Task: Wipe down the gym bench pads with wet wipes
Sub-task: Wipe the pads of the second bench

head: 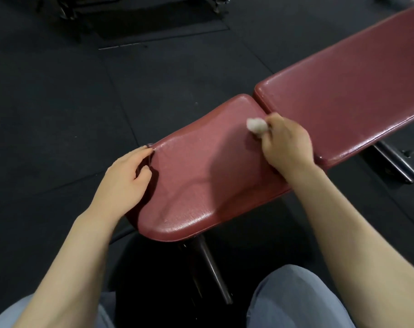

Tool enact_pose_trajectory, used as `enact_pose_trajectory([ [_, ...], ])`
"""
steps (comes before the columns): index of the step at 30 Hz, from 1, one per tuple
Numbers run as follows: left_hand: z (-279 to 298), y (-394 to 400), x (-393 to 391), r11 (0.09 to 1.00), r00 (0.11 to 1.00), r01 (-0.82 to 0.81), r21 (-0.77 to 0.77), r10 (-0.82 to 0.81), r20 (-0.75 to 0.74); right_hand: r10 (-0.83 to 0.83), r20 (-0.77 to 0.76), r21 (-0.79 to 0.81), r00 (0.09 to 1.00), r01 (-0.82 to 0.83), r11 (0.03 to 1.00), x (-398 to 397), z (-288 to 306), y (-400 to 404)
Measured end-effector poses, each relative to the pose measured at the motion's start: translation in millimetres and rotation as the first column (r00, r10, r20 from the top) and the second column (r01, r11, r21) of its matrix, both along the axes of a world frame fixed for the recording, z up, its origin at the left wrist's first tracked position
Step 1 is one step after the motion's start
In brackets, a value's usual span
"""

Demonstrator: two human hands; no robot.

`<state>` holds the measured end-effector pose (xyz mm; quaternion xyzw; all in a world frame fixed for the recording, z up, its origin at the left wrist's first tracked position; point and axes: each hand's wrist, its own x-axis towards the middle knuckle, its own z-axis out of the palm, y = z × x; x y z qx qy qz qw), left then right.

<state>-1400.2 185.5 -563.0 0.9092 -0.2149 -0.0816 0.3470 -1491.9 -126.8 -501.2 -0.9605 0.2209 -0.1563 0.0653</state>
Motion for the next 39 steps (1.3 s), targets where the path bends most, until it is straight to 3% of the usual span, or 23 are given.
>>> enact_pose_trajectory([
  [3,-0.8,-2.2,-1.3,1.000,1.000,0.005,-0.003,-0.005,-0.018,0.032,-0.137,0.041,0.990,-0.026,0.999,92.4,12.2,-6.5],
  [6,-2.3,-0.1,-3.0,1.000,0.999,-0.003,-0.012,0.003,-0.052,0.034,-0.165,0.059,0.986,-0.024,0.998,113.7,19.1,-8.7],
  [9,-4.4,5.2,-3.2,1.000,0.998,0.015,-0.016,-0.016,-0.059,0.094,0.054,-0.033,0.994,-0.092,0.995,45.2,7.2,-5.6],
  [14,-5.1,21.6,1.4,0.996,0.986,-0.017,-0.089,0.002,-0.165,-0.091,0.136,0.020,0.987,0.089,0.996,-85.2,-12.4,12.5],
  [18,-2.7,21.0,5.2,0.982,0.973,-0.140,-0.124,0.113,-0.202,-0.086,0.074,0.014,0.994,0.085,0.996,3.4,-5.9,12.8],
  [21,-0.2,9.9,2.3,0.985,0.981,-0.145,-0.089,0.131,-0.147,-0.016,-0.096,0.076,0.995,0.023,0.997,100.4,3.1,15.0],
  [23,2.0,5.6,1.2,0.983,0.978,-0.163,-0.089,0.150,-0.142,0.040,-0.163,0.056,0.986,-0.031,0.998,119.4,5.5,20.7],
  [25,1.6,6.4,0.9,0.987,0.982,-0.148,-0.061,0.140,-0.129,0.051,-0.162,0.004,0.985,-0.051,0.999,87.8,2.8,25.2],
  [27,-0.7,11.9,2.2,0.989,0.981,-0.134,-0.062,0.124,-0.148,0.078,-0.014,-0.050,0.997,-0.078,0.996,19.6,-3.3,33.4],
  [29,-3.0,18.3,3.3,0.986,0.972,-0.128,-0.103,0.104,-0.211,0.087,0.083,-0.008,0.993,-0.087,0.996,-57.4,-3.4,48.4],
  [31,-5.3,24.0,3.5,0.982,0.962,-0.125,-0.140,0.086,-0.258,0.042,0.061,0.054,0.997,-0.046,0.997,-91.8,-3.1,53.0],
  [34,-5.9,23.1,5.4,0.980,0.959,-0.137,-0.146,0.095,-0.265,-0.008,-0.026,-0.016,1.000,0.008,1.000,-32.2,-3.2,45.7],
  [39,-2.8,14.9,5.8,0.995,0.985,-0.084,-0.056,0.074,-0.159,0.064,-0.193,0.017,0.979,-0.061,0.998,109.6,4.9,45.0],
])
